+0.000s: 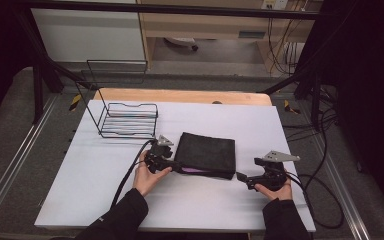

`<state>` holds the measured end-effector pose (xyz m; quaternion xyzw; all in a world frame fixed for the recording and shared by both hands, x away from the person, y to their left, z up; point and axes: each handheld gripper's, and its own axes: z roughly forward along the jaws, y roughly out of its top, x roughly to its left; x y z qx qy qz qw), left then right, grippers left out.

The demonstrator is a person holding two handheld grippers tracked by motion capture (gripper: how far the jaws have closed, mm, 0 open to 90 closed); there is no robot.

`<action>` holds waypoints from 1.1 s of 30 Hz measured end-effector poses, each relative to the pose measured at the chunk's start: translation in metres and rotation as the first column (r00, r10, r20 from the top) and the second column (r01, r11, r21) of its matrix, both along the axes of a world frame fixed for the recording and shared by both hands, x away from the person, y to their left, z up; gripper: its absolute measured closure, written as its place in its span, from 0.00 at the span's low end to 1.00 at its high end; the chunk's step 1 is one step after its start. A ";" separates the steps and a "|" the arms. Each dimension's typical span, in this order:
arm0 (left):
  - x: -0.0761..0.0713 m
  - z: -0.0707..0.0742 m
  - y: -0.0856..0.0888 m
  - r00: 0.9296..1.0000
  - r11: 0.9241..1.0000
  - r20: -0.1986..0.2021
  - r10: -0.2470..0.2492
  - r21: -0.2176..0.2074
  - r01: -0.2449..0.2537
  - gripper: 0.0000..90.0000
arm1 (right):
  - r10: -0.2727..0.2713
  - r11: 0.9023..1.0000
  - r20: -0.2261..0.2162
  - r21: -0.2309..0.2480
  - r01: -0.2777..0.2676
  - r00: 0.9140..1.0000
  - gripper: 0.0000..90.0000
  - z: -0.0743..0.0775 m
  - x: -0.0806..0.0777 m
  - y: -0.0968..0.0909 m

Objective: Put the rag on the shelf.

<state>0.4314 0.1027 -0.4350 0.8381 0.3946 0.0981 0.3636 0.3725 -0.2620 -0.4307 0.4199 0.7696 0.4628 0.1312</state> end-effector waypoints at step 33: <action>-0.004 -0.004 -0.008 0.994 0.998 -0.105 0.021 -0.055 -0.026 0.90 | 0.013 1.000 -0.003 -0.007 -0.013 1.000 0.02 0.000 0.001 0.003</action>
